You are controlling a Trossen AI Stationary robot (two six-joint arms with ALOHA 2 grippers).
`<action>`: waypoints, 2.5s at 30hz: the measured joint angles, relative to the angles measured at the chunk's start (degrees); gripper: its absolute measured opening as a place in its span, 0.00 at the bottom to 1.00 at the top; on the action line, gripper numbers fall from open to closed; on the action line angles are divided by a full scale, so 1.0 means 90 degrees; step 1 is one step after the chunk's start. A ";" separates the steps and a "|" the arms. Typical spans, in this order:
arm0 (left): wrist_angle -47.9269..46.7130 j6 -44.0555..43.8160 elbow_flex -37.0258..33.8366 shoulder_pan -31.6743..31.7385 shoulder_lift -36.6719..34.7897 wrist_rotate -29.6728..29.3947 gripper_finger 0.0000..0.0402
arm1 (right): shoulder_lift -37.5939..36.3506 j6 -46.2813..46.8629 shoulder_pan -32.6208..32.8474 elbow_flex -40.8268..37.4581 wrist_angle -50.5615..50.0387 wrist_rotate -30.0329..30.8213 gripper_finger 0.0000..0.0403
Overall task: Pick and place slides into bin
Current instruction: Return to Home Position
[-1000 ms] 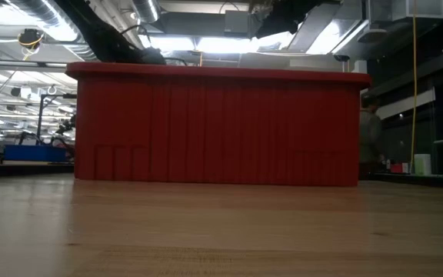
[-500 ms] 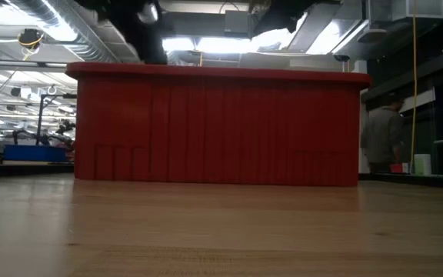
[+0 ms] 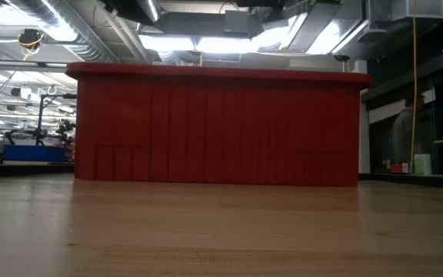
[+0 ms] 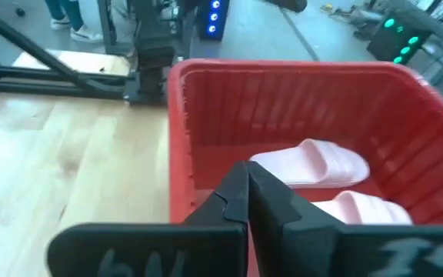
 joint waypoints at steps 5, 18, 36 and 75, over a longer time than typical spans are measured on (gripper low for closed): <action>-0.0256 -0.0498 -0.0259 -0.0546 -0.0460 0.0367 0.00 | 0.0282 0.0352 0.0251 -0.0001 -0.0179 0.0000 0.01; 0.1562 -0.1323 -0.2802 -0.1817 -0.3314 -0.0326 0.00 | 0.0312 0.0888 0.0962 -0.0001 0.0186 0.0386 0.01; 0.3235 -0.1439 -0.5410 -0.1937 -0.5625 -0.0294 0.00 | 0.0296 0.1148 0.1160 -0.0153 0.0999 0.0408 0.01; 0.5006 -0.1431 -0.6766 -0.1936 -0.5678 -0.0165 0.00 | -0.5492 0.1557 0.1316 -0.5535 0.2820 0.0389 0.01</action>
